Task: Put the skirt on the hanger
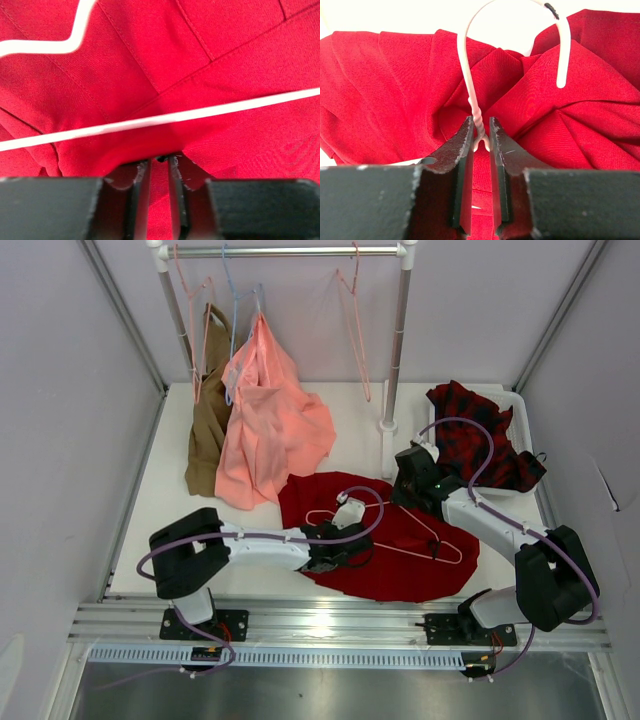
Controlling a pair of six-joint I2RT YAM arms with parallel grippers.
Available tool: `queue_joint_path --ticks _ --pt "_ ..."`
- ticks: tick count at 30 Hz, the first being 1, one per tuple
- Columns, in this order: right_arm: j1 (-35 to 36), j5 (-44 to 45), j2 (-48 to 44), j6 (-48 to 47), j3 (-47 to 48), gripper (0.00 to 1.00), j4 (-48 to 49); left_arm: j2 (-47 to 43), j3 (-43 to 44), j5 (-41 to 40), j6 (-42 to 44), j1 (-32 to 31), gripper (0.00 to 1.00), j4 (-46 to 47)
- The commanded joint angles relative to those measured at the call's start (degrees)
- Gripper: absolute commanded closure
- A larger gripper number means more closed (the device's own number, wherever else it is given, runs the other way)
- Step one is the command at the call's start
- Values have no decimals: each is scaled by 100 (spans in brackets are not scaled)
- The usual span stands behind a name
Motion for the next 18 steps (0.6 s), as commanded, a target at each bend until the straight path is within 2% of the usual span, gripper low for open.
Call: queue_joint_path --ticks 1,7,11,13,18 --pt "-31 5 -161 -17 1 100 160 25 157 -137 197 85 83 202" --pt "-49 49 -152 -61 27 100 142 -195 25 169 451 173 100 360" --pt "-119 41 -143 -78 36 100 134 -660 -325 836 645 357 100 720" --pt "-145 32 -161 -87 36 100 134 -897 -466 1574 751 551 100 861" --pt "-260 5 -187 -122 45 100 142 -1346 -879 2481 760 981 100 1247"
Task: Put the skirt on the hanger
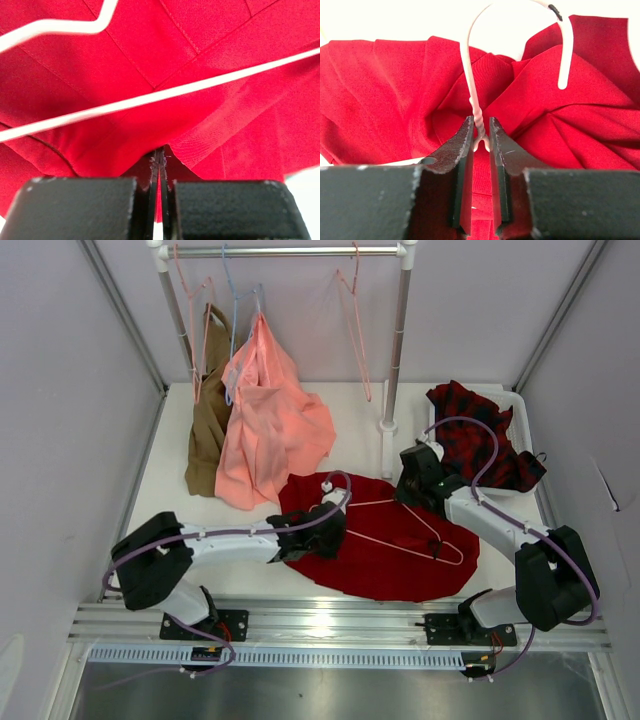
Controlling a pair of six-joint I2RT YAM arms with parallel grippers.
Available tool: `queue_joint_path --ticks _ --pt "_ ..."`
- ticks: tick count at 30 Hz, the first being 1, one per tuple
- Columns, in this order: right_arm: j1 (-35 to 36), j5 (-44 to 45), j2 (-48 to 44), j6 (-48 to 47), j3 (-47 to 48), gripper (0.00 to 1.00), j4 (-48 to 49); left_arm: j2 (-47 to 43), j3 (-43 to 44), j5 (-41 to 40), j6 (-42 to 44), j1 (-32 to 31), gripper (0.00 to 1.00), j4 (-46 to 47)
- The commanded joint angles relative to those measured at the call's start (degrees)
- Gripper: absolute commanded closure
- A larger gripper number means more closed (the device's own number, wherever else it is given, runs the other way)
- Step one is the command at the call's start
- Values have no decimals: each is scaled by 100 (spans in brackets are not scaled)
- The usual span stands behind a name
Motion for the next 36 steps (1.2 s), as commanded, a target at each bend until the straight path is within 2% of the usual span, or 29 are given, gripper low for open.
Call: queue_joint_path --ticks 1,5,17,22,28,36 --pt "-102 27 -187 -100 54 100 134 -479 -342 936 98 295 100 538" --pt "-138 -26 -196 -118 63 100 151 -795 -493 1656 159 559 100 758" --pt "-155 10 -442 -144 -201 100 318 -1095 -932 2272 10 1498 100 889" --pt "-164 115 -609 -206 -280 100 318 -1209 -1450 2773 -456 2088 100 1653" --pt "-120 185 -881 -250 -456 100 389 -1069 -1512 3168 -650 2580 100 2049" --pt "91 484 -1048 -347 -693 100 432 -1112 -1635 3020 -1318 3222 100 2288"
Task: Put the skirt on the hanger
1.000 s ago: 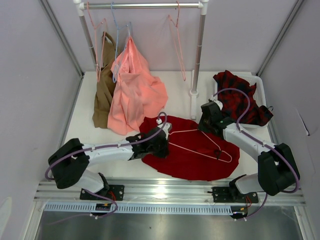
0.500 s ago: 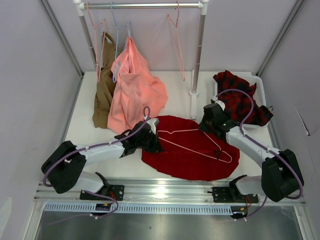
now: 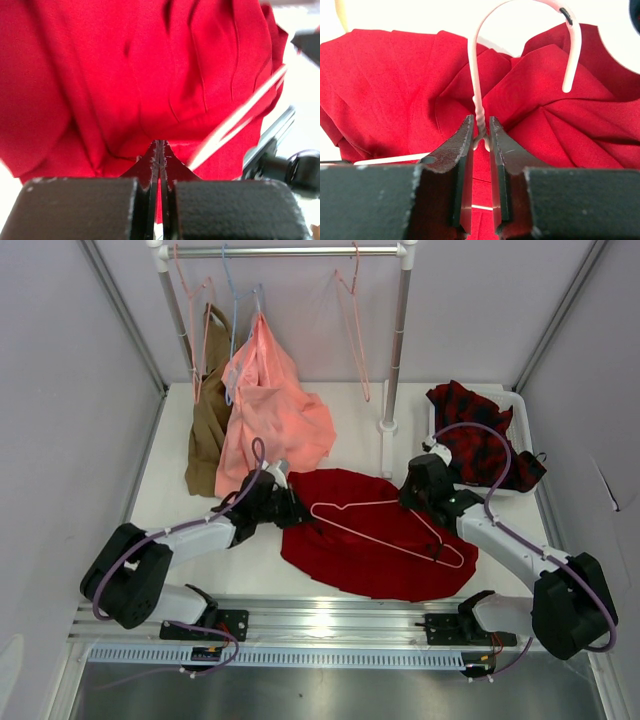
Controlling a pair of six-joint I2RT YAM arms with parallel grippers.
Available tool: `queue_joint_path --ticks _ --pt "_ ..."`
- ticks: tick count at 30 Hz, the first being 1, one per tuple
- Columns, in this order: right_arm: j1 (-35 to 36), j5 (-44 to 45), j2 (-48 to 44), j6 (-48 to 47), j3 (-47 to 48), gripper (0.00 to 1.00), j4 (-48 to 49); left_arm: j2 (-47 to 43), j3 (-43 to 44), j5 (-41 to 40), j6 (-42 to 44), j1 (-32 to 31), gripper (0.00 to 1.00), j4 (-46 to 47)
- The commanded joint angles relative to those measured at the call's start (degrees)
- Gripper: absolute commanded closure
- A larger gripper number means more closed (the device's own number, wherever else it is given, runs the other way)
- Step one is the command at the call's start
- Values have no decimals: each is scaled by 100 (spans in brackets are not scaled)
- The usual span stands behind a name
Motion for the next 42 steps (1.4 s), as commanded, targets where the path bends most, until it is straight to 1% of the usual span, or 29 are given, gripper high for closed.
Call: queue_joint_path --ticks 1,11,21,25,31,42 --pt "93 368 -183 -202 -140 100 102 -94 -79 -143 -347 267 100 200" --pt "365 808 -166 -159 -272 100 103 -243 -61 -161 -391 408 100 252" --pt "383 1124 -201 -132 -246 100 -99 -208 -105 -116 -303 408 100 261" --pt "269 1116 -201 -106 -263 100 -117 -322 -123 -161 -234 408 100 182" --pt "286 1115 -209 -123 -255 100 -99 -480 -167 -187 -180 408 100 156" --pt "374 1186 -297 -167 -378 100 -12 -270 26 -108 -172 408 100 182"
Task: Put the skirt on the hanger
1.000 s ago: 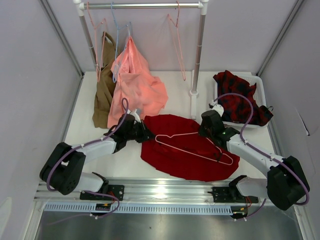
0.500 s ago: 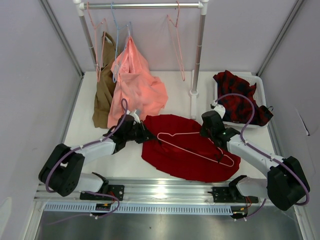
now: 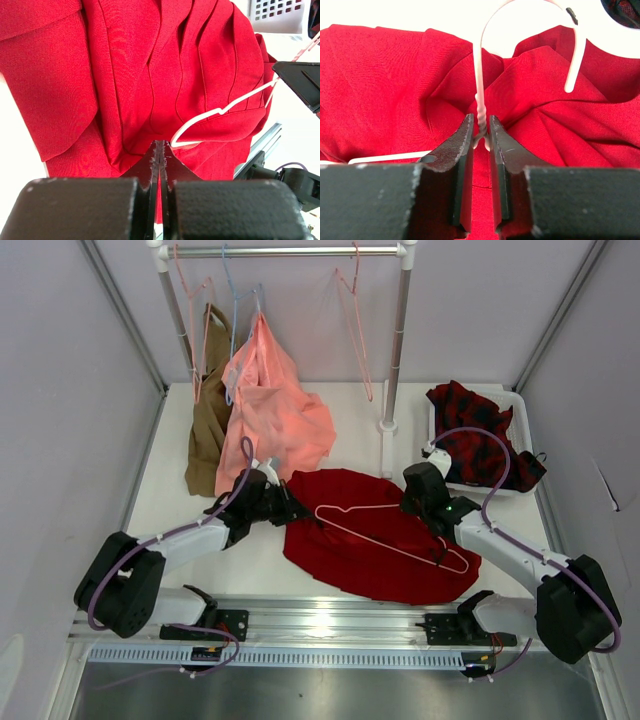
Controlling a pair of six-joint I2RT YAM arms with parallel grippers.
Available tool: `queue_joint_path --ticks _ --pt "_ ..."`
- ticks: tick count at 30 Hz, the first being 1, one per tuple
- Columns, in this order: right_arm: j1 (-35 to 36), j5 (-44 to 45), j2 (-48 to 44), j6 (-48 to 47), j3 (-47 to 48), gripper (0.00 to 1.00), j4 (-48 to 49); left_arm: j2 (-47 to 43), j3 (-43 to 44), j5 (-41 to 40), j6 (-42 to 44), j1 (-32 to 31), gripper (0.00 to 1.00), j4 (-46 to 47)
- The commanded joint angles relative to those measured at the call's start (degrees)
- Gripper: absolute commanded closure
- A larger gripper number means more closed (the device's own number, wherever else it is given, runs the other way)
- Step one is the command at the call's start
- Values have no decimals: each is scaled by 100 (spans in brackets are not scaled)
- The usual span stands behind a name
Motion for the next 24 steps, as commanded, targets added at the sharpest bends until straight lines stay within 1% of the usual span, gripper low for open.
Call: queue_joint_path --ticks 1,16,24 --pt "22 340 -147 -143 -63 100 -71 50 171 -88 97 89 100 158" --pt "119 331 -138 -178 -116 100 -44 225 417 -159 124 89 100 158" --pt "154 349 -68 -205 -89 100 26 181 610 -185 334 89 100 -27"
